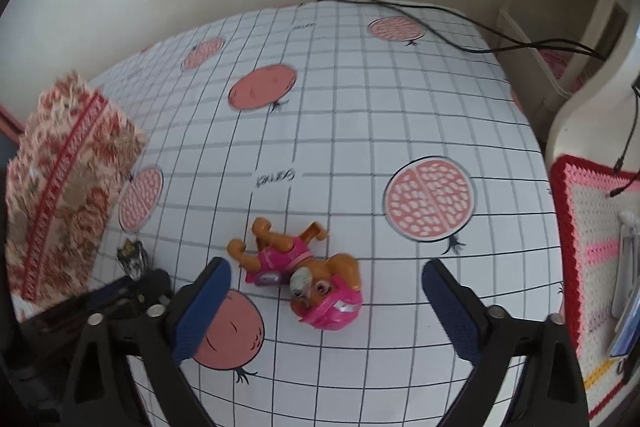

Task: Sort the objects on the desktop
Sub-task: 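Grasp silver robot figure with left tool while right tool grasps pink-helmet puppy figure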

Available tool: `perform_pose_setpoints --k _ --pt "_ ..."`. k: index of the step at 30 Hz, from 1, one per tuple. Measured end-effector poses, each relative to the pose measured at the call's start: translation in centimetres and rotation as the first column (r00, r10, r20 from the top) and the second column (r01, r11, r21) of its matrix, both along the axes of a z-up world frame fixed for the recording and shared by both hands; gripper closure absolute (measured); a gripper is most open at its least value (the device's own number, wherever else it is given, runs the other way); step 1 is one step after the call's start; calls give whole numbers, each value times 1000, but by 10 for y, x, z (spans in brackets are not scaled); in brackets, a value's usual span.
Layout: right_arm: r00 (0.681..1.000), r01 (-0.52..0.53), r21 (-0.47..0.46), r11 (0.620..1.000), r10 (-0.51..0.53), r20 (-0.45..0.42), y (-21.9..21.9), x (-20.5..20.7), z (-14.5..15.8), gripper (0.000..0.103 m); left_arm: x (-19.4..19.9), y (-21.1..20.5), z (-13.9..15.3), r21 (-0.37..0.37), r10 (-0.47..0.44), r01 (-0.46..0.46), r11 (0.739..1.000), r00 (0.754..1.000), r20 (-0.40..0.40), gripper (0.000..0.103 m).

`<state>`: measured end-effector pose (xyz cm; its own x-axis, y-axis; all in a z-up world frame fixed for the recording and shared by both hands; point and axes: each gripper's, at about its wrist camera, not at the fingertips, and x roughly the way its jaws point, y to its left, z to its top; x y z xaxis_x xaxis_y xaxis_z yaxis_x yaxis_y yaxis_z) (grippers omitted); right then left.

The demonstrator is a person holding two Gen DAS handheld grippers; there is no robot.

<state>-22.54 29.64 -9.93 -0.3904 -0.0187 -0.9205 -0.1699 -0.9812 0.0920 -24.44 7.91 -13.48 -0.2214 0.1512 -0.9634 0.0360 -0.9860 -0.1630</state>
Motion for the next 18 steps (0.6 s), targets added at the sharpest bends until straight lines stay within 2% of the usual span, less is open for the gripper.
perform_pose_setpoints --k 3,7,15,18 --pt "999 -30 36 999 29 14 -8 0 -7 21 5 -1 -1 5 -4 4 1000 1000 1 65" --pt "999 -48 63 997 47 15 -13 1 -13 41 4 1 -1 -5 -14 14 1000 1000 0 65" --pt "998 -64 100 993 67 -20 -23 4 -14 42 -4 18 -5 -57 -50 49 997 999 -16 63" --pt "998 -59 85 995 62 -31 -21 5 -14 42 -5 22 -6 -72 -54 52 996 998 -24 62"
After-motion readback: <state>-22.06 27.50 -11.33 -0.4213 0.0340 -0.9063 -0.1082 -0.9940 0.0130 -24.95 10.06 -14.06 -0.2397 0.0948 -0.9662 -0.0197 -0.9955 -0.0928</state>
